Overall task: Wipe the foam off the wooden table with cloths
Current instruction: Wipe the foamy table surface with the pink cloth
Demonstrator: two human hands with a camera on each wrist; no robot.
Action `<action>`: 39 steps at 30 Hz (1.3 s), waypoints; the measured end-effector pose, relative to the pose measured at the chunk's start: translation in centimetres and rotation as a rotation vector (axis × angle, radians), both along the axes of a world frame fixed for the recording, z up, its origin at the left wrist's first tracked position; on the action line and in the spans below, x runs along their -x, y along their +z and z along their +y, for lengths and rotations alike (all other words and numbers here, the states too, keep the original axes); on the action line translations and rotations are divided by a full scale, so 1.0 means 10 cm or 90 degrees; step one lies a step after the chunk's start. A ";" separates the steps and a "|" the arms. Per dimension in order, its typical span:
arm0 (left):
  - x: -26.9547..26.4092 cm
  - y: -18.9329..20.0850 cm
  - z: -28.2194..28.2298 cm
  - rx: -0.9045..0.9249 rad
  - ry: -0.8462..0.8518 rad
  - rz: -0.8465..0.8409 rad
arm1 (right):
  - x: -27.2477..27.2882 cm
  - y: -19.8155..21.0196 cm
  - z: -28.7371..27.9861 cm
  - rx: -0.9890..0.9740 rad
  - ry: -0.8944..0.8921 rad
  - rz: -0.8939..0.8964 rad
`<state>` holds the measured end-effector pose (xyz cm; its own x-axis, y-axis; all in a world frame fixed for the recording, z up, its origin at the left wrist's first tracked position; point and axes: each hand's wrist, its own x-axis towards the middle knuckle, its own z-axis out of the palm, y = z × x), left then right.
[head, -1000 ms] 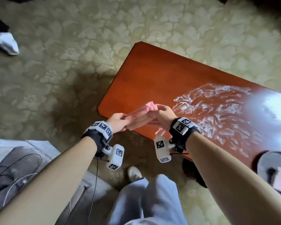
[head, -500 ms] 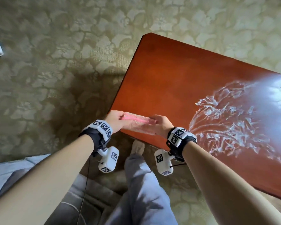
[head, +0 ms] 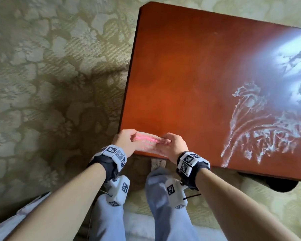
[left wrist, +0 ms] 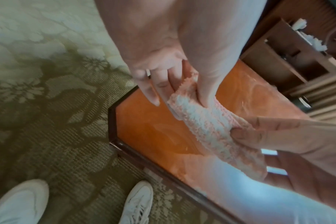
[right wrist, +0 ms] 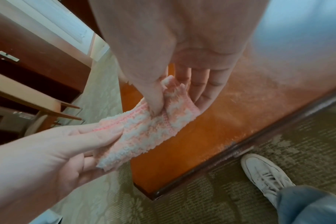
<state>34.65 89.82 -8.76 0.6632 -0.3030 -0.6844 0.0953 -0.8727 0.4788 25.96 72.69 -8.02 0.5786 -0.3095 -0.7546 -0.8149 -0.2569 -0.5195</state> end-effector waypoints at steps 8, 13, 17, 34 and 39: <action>-0.25 -0.38 0.20 -0.103 -0.243 -0.023 | 0.14 -0.47 0.43 0.106 -0.079 -0.036; -0.22 -0.58 0.40 -0.043 -0.251 -0.085 | 0.22 -0.67 0.74 0.147 -0.190 -0.068; -0.10 -0.75 0.55 0.009 -0.239 -0.235 | 0.26 -0.82 0.91 0.201 -0.233 -0.115; 0.19 -0.75 1.05 0.103 -0.680 -0.339 | 0.66 -0.75 1.35 0.277 0.149 -0.171; 0.25 -0.85 0.98 0.019 -0.762 -0.360 | 0.65 -0.77 1.31 0.341 0.194 -0.115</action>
